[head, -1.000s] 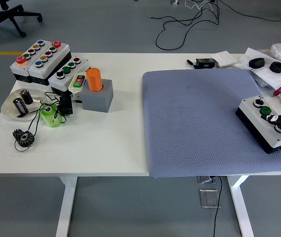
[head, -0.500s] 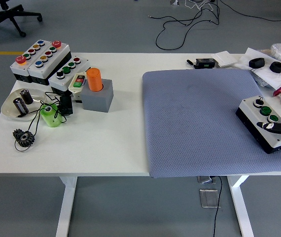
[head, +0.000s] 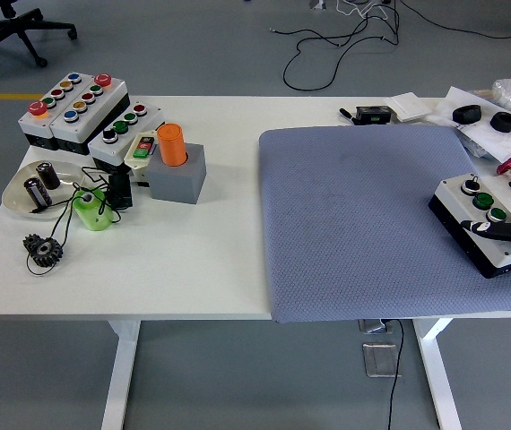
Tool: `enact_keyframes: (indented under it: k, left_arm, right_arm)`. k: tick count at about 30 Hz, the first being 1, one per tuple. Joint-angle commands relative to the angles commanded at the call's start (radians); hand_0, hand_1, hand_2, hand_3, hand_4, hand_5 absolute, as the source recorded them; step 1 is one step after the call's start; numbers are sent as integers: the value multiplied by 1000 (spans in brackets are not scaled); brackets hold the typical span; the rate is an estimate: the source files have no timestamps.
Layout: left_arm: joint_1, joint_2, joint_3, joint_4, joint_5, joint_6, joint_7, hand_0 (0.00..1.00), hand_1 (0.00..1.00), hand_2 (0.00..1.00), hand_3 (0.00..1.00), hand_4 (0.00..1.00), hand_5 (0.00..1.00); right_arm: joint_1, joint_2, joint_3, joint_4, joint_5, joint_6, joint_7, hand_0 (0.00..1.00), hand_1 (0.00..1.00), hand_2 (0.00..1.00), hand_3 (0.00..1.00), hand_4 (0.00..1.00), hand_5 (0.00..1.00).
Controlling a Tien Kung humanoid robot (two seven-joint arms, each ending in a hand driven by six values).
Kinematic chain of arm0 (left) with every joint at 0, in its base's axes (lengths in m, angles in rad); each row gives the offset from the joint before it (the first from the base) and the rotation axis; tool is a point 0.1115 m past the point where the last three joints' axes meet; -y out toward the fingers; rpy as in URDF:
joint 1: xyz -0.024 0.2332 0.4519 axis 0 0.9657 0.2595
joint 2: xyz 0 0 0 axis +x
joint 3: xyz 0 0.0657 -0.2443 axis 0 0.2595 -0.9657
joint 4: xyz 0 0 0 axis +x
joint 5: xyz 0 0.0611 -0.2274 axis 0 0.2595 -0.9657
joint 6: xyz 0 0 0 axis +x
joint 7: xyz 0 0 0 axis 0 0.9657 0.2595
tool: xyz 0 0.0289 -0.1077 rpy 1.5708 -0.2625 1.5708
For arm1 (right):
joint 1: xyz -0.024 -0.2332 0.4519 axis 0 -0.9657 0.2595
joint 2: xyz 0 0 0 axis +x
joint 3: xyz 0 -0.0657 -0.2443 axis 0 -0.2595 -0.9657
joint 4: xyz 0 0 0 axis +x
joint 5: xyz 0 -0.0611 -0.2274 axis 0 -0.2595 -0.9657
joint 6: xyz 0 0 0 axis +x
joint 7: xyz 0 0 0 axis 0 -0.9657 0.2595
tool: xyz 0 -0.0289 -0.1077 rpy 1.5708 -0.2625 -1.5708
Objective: Pick up the button,place it on the desk,press the button,press the button
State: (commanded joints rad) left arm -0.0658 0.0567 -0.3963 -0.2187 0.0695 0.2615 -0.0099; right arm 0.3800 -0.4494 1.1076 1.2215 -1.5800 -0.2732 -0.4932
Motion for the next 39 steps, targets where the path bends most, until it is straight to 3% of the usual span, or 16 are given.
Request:
enact_keyframes:
  k: [2, 3, 7, 8, 9, 14, 15, 17, 21, 22, 27, 28, 32, 33, 39]
  left_arm:
    - [-1, 1, 0, 0, 0, 0, 0, 678, 712, 714, 654, 467, 998]
    - [-1, 1, 0, 0, -1, 0, -1, 679, 712, 714, 654, 468, 998]
    - [-2, 1, 3, 1, -5, -1, -5, 679, 712, 714, 654, 468, 998]
    - [-2, 1, 3, 1, -6, -1, -5, 679, 712, 714, 654, 468, 998]
    - [-2, 1, 3, 2, -6, -1, -6, 679, 712, 715, 655, 468, 998]
    - [-2, 1, 1, 3, -6, -1, -8, 679, 712, 715, 655, 468, 998]
    - [-2, 1, 0, 3, -6, 0, -9, 678, 712, 716, 655, 469, 998]
    - [-2, 1, -1, 3, -6, 0, -9, 678, 712, 716, 655, 469, 998]
    - [-3, 1, -3, 3, -4, 0, -9, 678, 712, 716, 655, 469, 998]
    - [-3, 1, -3, 3, -4, 1, -9, 678, 712, 715, 654, 469, 998]
    - [-4, 2, -3, 2, -2, 1, -9, 678, 712, 715, 654, 469, 998]
    - [-4, 2, -3, 2, -2, 1, -10, 678, 713, 716, 652, 471, 998]
    - [-4, 3, -4, 2, -1, 1, -9, 678, 713, 716, 652, 471, 998]
    - [-4, 3, -5, 2, -1, 1, -9, 678, 713, 715, 651, 471, 998]
    - [-4, 2, -3, 2, -2, 2, -7, 678, 713, 715, 651, 471, 998]
  right_arm:
    - [21, 2, -10, -27, -17, -3, -9, 920, 908, 959, 998, 968, 214]
    - [29, 2, -13, -37, -22, 0, -12, 762, 757, 767, 920, 896, 70]
    - [49, -3, -29, -62, 14, 12, -24, 762, 757, 767, 920, 896, 70]
    - [52, -4, -31, -68, 12, 21, -28, 762, 757, 767, 920, 896, 70]
    - [54, -5, -32, -72, 8, 29, -31, 695, 700, 708, 882, 887, 50]
    - [57, -19, -38, -73, 7, 77, -45, 695, 700, 708, 882, 887, 50]
    - [58, -23, -39, -69, 2, 82, -47, 601, 604, 617, 815, 878, 35]
    - [59, -27, -44, -65, 1, 82, -48, 601, 604, 617, 815, 878, 35]
    - [73, -32, -69, -65, -17, 54, -59, 601, 604, 617, 815, 878, 35]
    - [81, -32, -81, -71, -23, 50, -64, 417, 420, 458, 602, 816, 2]
    - [103, -33, -118, -103, -36, 26, -75, 417, 420, 458, 602, 816, 2]
    - [106, -32, -125, -113, -43, 12, -77, 347, 306, 380, 454, 633, 2]
    - [101, -34, -131, -133, -51, -43, -73, 347, 306, 380, 454, 633, 2]
    - [98, -36, -130, -132, -52, -57, -70, 270, 202, 310, 413, 569, 2]
    - [99, -55, -142, -131, -23, -117, -12, 270, 202, 310, 413, 569, 2]
